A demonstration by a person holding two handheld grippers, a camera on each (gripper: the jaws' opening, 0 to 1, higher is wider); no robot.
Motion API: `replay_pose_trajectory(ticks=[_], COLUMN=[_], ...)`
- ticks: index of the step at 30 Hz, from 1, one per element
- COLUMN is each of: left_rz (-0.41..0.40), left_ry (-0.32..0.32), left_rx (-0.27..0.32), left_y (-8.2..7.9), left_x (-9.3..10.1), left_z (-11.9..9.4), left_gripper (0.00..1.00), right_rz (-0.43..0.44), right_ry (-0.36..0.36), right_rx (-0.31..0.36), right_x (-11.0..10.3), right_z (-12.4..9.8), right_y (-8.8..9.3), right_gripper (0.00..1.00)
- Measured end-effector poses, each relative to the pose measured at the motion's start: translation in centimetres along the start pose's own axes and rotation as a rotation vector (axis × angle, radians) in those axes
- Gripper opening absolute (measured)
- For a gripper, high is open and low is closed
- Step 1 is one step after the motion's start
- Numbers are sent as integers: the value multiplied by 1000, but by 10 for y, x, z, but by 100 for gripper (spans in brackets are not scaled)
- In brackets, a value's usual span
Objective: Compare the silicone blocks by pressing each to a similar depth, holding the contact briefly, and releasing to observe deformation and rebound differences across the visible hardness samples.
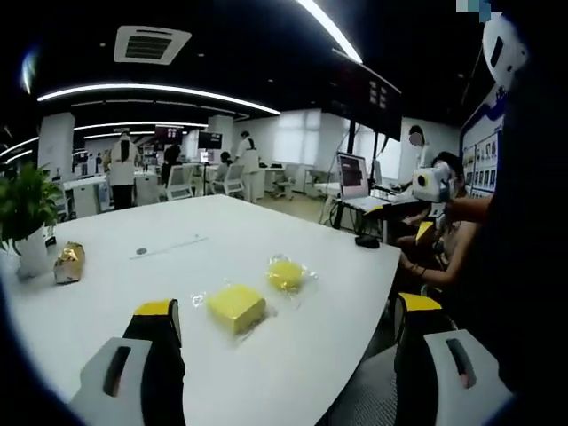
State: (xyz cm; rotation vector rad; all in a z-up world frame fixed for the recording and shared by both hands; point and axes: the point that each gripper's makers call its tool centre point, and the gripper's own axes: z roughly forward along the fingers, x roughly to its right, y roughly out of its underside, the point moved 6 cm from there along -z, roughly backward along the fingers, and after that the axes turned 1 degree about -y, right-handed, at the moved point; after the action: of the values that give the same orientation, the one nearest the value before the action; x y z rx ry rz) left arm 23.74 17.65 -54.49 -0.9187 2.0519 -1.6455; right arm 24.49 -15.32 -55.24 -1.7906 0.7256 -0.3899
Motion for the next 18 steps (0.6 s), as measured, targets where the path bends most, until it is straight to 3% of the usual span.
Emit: replay_pose_trajectory(ticks=[6, 12, 18], left_rz=[-30, -58, -78], left_ry=[3, -24, -10], left_rx=[-36, -53, -94], left_y=[13, 25, 36], left_x=[4, 7, 14], left_z=[-7, -12, -12], left_gripper=[99, 99, 99], right_rz=[-20, -13, -20], right_ry=[-2, 5, 1], right_rx=[-54, -48, -91], right_x=[-1, -1, -3], right_z=[-3, -6, -8], right_y=[10, 13, 21], right_gripper=[96, 96, 92])
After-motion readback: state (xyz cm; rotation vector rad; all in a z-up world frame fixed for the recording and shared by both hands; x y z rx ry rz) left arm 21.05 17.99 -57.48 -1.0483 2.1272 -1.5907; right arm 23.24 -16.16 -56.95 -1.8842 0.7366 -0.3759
